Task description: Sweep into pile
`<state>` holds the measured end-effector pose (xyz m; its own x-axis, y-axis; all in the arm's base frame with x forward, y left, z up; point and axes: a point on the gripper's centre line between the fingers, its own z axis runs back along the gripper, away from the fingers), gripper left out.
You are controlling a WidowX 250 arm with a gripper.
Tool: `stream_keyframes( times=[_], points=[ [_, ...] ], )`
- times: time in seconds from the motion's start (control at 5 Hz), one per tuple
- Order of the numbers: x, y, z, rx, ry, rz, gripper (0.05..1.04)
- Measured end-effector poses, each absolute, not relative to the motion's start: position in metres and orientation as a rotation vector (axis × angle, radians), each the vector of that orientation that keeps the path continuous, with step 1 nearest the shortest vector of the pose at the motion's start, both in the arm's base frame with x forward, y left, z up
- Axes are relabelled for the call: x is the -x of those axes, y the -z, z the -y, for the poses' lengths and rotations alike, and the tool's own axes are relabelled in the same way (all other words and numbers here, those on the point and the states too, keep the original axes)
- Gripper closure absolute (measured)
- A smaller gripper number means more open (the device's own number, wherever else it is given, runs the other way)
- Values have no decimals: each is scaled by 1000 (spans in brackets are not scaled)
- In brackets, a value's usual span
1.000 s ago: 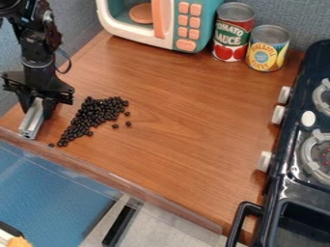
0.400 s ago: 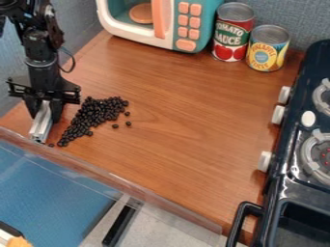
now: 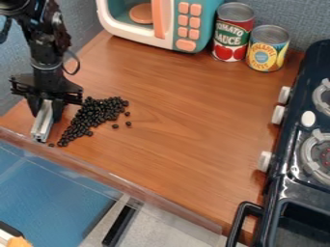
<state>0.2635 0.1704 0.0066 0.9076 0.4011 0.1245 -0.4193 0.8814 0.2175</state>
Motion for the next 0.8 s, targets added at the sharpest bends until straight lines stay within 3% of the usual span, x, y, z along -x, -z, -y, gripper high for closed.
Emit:
stream_keyframes(
  times=[0.8],
  points=[
    [-271,-6,-146,-210,-463,44,696]
  ],
)
